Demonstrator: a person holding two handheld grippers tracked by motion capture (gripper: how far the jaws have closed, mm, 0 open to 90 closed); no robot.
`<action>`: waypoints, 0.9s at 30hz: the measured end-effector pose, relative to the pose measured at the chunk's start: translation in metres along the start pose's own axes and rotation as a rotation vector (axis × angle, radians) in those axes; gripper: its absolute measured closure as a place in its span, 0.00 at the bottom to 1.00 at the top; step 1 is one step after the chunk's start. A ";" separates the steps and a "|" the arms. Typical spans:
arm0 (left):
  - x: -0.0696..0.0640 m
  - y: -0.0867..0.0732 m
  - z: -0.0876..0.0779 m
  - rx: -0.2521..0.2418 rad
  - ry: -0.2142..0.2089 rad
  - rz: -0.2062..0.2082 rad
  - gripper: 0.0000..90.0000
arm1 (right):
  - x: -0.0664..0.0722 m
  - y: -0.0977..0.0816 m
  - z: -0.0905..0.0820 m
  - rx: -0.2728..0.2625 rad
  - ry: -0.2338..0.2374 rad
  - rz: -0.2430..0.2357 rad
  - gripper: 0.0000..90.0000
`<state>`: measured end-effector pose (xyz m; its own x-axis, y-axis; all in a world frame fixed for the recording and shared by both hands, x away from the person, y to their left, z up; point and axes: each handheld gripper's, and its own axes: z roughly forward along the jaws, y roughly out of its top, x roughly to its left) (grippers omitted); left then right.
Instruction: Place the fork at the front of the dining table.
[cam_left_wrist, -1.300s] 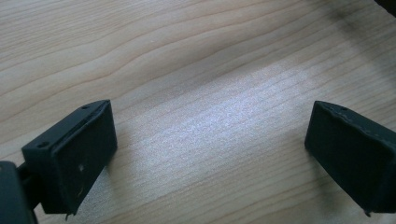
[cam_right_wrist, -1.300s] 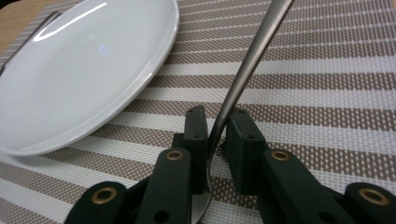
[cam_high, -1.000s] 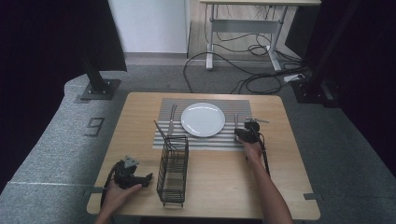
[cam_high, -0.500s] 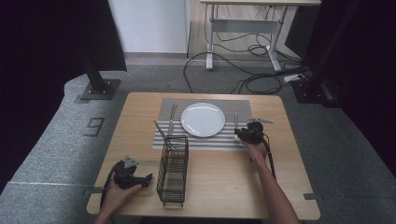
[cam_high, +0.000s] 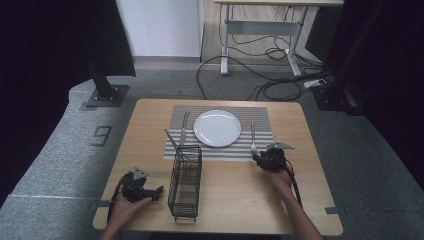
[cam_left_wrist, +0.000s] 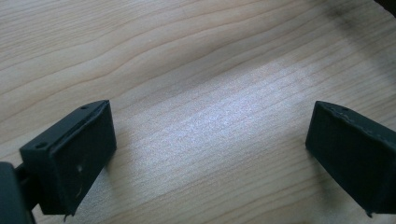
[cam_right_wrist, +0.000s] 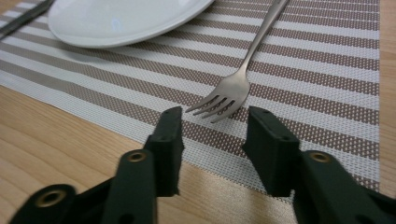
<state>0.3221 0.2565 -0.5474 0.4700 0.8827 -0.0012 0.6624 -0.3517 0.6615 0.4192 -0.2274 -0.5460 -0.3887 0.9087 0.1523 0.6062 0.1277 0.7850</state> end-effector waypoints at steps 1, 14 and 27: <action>0.000 0.000 0.000 0.000 0.000 0.000 0.02 | 0.000 0.000 0.000 0.000 0.000 0.000 0.69; 0.000 0.000 0.000 0.000 -0.001 0.001 0.02 | -0.004 0.009 0.016 -0.031 -0.032 0.039 0.80; 0.000 0.000 0.000 0.000 -0.001 0.000 0.02 | -0.010 0.014 0.020 -0.060 -0.049 0.082 0.71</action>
<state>0.3221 0.2566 -0.5474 0.4705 0.8824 -0.0014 0.6620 -0.3519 0.6618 0.4453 -0.2268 -0.5484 -0.3042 0.9336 0.1895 0.5912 0.0290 0.8060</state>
